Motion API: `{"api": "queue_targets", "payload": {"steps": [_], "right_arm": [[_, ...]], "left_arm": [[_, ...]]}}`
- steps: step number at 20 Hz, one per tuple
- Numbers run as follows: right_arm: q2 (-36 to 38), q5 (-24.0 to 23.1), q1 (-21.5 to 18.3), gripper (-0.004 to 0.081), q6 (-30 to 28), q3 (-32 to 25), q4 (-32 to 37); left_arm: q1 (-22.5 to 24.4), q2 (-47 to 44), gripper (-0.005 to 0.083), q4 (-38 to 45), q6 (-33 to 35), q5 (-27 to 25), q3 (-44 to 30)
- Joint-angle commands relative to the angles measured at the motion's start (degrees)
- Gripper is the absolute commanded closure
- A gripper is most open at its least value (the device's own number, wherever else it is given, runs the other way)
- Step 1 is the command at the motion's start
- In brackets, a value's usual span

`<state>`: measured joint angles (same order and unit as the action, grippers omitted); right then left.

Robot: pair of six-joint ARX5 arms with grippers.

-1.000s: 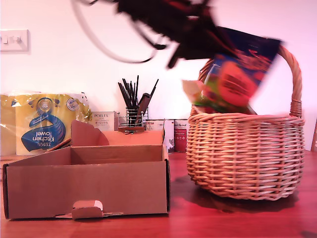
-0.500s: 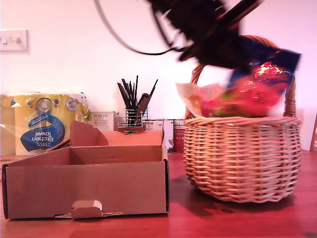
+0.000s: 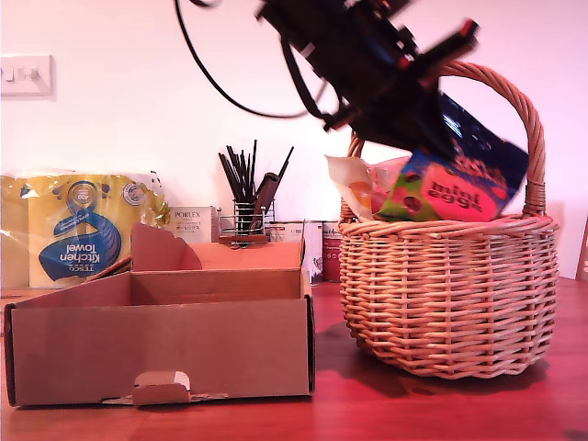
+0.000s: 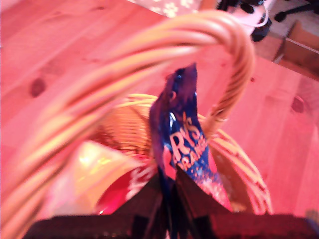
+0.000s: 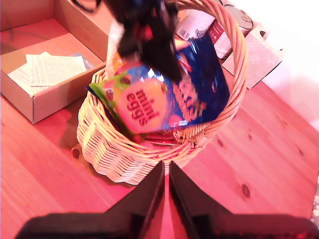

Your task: Move the bags of Easter eggs from the cardboard box on the left into the woven basket on the right side.

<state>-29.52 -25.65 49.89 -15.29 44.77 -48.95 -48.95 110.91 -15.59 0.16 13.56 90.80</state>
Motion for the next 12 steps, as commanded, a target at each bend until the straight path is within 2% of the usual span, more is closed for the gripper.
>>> {"api": "queue_targets", "payload": {"steps": [1,5,6,9,10,12], "right_arm": [[-0.15,0.17,-0.17,0.0783,-0.13,-0.85,0.24],[-0.15,0.17,-0.17,0.0783,0.09,-0.85,0.24],[-0.15,0.17,-0.17,0.0783,0.24,-0.85,0.24],[-0.15,0.20,-0.17,0.0783,0.28,-0.85,0.22],[-0.15,0.24,-0.17,0.0783,0.31,-0.85,0.22],[-0.15,1.14,-0.17,0.0783,0.33,-0.85,0.22]], "left_arm": [[-0.09,2.75,0.0797,1.55,-0.31,0.28,-0.48],[-0.07,2.86,0.0786,2.43,-0.26,0.48,-0.46],[-0.07,2.86,0.0724,2.16,-0.20,0.52,-0.46],[-0.02,2.71,0.0389,1.75,-0.13,1.99,-0.46],[-0.02,2.54,0.0359,1.40,-0.13,2.58,-0.44],[-0.02,1.49,0.0366,-0.72,-0.11,2.69,-0.44]]}}
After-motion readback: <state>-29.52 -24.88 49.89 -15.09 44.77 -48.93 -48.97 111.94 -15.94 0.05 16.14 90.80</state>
